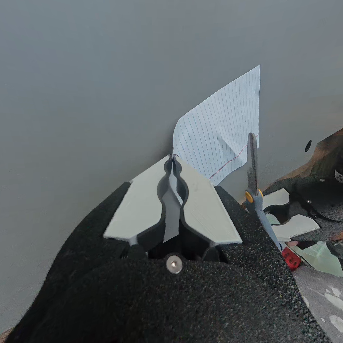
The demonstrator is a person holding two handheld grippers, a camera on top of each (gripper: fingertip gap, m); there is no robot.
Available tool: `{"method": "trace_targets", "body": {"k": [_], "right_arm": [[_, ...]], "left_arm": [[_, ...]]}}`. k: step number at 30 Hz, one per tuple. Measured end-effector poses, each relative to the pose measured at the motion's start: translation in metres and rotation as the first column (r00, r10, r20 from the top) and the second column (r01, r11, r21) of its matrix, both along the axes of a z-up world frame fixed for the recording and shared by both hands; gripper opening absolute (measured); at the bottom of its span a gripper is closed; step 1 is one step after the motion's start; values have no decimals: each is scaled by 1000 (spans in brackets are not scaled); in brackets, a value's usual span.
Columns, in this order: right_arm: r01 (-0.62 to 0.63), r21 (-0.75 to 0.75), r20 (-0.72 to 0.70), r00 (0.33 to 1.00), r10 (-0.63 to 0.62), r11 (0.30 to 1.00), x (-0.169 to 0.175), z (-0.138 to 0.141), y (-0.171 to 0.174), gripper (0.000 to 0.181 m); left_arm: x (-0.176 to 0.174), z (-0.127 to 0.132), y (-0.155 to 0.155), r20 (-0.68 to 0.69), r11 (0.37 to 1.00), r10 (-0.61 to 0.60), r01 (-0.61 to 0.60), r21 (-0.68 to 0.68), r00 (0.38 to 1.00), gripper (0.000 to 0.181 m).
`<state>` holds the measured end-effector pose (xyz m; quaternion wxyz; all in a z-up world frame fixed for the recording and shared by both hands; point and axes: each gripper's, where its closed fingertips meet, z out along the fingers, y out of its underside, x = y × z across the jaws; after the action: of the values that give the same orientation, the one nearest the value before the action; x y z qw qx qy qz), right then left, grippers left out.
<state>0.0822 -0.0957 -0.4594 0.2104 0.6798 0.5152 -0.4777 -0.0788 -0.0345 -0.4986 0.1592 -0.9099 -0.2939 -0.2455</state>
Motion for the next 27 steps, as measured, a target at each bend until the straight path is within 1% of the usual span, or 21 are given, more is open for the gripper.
{"method": "trace_targets", "body": {"k": [1,3,5,7,9,11,12,15,17,20,22,25,27], "right_arm": [[-9,-18,44,999,10,1000,1,-7,-3,19],[19,-61,123,992,-11,998,1,-17,-4,19],[73,-132,152,987,-52,989,-3,-17,-3,19],[101,-186,160,985,-71,977,-4,-16,-3,19],[105,-223,166,984,-69,969,-5,-14,-5,19],[98,-253,165,985,-57,963,-7,-13,-8,19],[91,-260,163,985,-49,961,-7,-13,-9,19],[85,-285,159,986,-41,955,-8,-11,-11,19],[94,-305,154,987,-48,948,-9,-9,-11,19],[86,-317,146,988,-41,945,-9,-8,-12,19],[73,-320,142,989,-28,945,-9,-9,-15,19],[63,-327,136,990,-19,943,-7,-9,-18,19],[65,-336,131,991,-21,940,-7,-9,-20,19]], "left_arm": [[0,1,1,10,1000,16,-16,5,1000,0],[1,4,4,45,999,38,-39,23,998,0],[8,12,8,116,997,43,-51,61,992,0],[15,20,12,200,991,45,-69,113,979,0],[27,33,20,347,973,49,-124,197,937,5],[35,40,24,463,952,68,-197,235,884,16],[38,37,22,470,952,75,-204,230,879,20],[47,25,16,406,962,68,-168,216,911,31],[55,19,11,384,972,70,-150,182,920,34],[69,18,15,405,970,89,-172,174,910,32],[73,12,20,381,969,114,-188,163,917,27],[73,8,33,388,951,186,-264,160,903,21],[73,5,38,391,944,223,-298,144,893,10]]}}
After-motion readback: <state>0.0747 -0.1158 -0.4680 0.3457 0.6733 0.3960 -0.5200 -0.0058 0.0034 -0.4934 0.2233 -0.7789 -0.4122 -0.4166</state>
